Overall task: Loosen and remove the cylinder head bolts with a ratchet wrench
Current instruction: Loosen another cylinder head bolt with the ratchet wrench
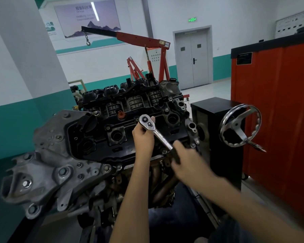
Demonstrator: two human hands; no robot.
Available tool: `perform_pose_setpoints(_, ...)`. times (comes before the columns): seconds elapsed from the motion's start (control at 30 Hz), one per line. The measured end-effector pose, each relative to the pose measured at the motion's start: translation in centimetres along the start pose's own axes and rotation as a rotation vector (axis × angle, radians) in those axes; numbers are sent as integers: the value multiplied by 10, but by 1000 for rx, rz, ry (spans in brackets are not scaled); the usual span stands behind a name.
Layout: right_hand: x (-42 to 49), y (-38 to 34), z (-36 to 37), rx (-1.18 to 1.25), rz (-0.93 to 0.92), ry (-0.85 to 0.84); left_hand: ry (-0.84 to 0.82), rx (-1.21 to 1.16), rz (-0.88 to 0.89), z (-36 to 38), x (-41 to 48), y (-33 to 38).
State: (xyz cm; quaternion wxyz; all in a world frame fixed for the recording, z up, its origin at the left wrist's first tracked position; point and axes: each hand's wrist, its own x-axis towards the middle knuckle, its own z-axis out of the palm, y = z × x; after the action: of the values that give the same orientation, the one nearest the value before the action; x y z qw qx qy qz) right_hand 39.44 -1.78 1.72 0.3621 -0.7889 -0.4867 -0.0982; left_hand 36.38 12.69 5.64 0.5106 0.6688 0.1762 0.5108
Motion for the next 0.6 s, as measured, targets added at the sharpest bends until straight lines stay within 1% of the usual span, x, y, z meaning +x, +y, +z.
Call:
perform_pose_setpoints(0.07,-13,-27,33,226,54,7,45,-8,-38,2,2,-1)
perform_pose_setpoints(0.13,-12,-38,48,293,54,4,21,-40,-70,-2,4,-1)
perform_pose_setpoints(0.2,-4,-26,35,213,49,-18,-54,11,-32,-11,4,1)
perform_pose_setpoints(0.3,14,7,-7,18,-29,-117,-183,95,124,-23,8,10)
perform_pose_setpoints(0.37,35,25,-36,-176,-133,-151,-290,152,200,-26,13,17)
perform_pose_setpoints(0.43,60,36,-58,-390,-221,-142,-367,197,183,-25,18,20)
perform_pose_setpoints(0.47,71,39,-66,-469,-249,-128,-373,191,171,-24,19,20)
perform_pose_setpoints(0.53,81,40,-73,-546,-267,-104,-326,130,158,-21,18,19)
perform_pose_setpoints(0.6,72,37,-67,-485,-219,-99,-277,61,161,-18,14,15)
